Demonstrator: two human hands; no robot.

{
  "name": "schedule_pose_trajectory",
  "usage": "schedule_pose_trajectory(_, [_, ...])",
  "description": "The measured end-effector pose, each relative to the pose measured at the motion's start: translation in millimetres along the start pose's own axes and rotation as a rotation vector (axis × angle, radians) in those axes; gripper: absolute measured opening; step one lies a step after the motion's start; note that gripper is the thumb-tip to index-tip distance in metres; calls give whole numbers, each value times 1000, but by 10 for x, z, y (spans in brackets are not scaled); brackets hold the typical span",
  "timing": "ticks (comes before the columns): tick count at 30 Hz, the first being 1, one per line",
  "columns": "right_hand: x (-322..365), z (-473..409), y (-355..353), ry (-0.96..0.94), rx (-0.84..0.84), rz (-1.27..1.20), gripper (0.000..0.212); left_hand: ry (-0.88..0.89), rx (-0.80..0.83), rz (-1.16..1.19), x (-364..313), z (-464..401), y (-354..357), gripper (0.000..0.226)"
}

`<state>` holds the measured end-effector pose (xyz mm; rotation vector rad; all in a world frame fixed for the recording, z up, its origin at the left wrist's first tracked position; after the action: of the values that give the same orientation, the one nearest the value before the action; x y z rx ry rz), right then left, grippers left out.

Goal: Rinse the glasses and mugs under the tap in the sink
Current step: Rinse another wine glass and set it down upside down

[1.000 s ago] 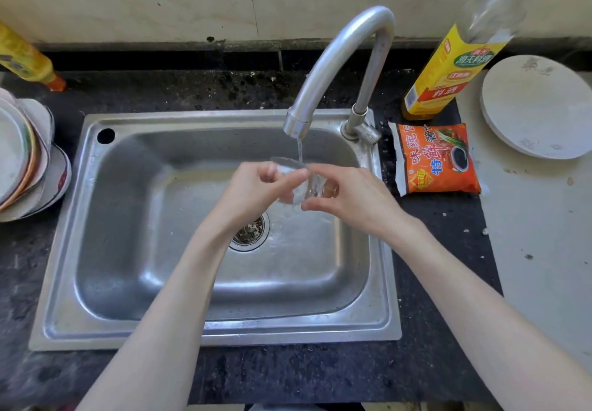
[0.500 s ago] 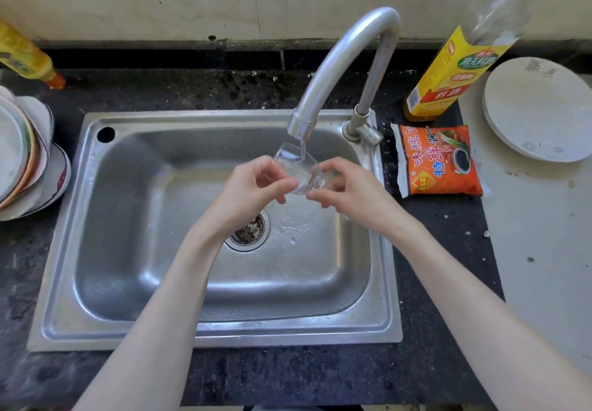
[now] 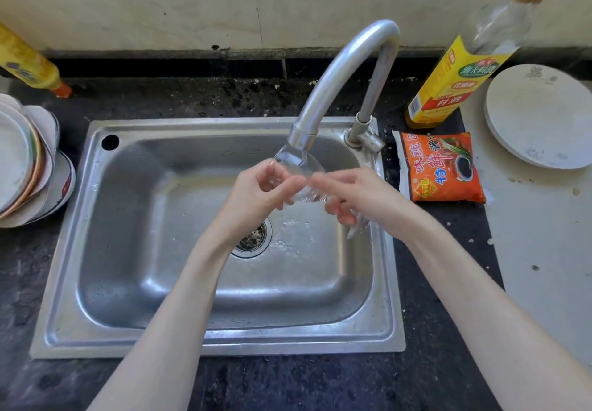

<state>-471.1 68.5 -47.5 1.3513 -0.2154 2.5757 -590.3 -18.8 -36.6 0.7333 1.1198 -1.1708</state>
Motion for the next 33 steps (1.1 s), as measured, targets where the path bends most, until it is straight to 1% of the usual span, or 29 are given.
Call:
schedule_pose_trajectory(2, [-68, 5, 70, 56, 193, -424, 37, 37, 112, 38, -29, 8, 4, 17])
schedule_pose_trajectory(3, [-91, 3, 82, 58, 230, -523, 38, 39, 130, 52, -32, 10, -2, 20])
schedule_pose_trajectory(4, [-118, -10, 74, 52, 220, -519, 42, 32, 116, 52, -15, 8, -16, 22])
schedule_pose_trajectory(6, [-135, -23, 7, 33, 109, -320, 48, 9, 64, 55, 29, -3, -39, 24])
schedule_pose_trajectory(8, [-78, -4, -68, -22, 3, -134, 43, -3, -13, 64, 80, 8, -51, 24])
schedule_pose_trajectory(9, [-66, 3, -95, -36, -9, -120, 41, -5, -52, 79, 115, 16, -60, 24])
schedule_pose_trajectory(11, [-79, 16, -110, -39, 26, -186, 40, -22, -106, 127, 205, 14, -83, 24])
schedule_pose_trajectory(13, [-88, 12, -102, -53, 55, -249, 39, -52, -122, 195, 261, 15, -99, 24])
schedule_pose_trajectory(16, [-70, -13, -115, -99, -15, -438, 35, -67, -153, 328, 296, 21, -136, 20])
schedule_pose_trajectory(18, [-70, -45, -113, -116, -82, -600, 29, -70, -215, 433, 314, 43, -180, 21])
schedule_pose_trajectory(21, [-10, -113, -2, -132, -50, -726, 23, -80, -306, 544, 380, 94, -262, 16])
schedule_pose_trajectory(26, [95, -219, 135, -175, -12, -767, 17, -104, -440, 484, 532, 184, -416, 25])
schedule_pose_trajectory(30, [105, -279, 180, -158, -40, -723, 19, -160, -522, 424, 621, 235, -499, 33])
schedule_pose_trajectory(33, [47, -311, 213, -116, -106, -667, 14, -158, -528, 278, 556, 233, -525, 35])
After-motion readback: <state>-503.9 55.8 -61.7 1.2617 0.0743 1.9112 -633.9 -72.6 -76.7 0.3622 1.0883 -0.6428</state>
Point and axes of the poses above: each hand's wrist, its own z-axis away from the middle knuckle, its own y-axis out of the palm, x = y × z, the point moved 6 cm from there along -z, towards the middle knuckle, and after that the axes turned 9 degrees about x, right-handed, at the moved point
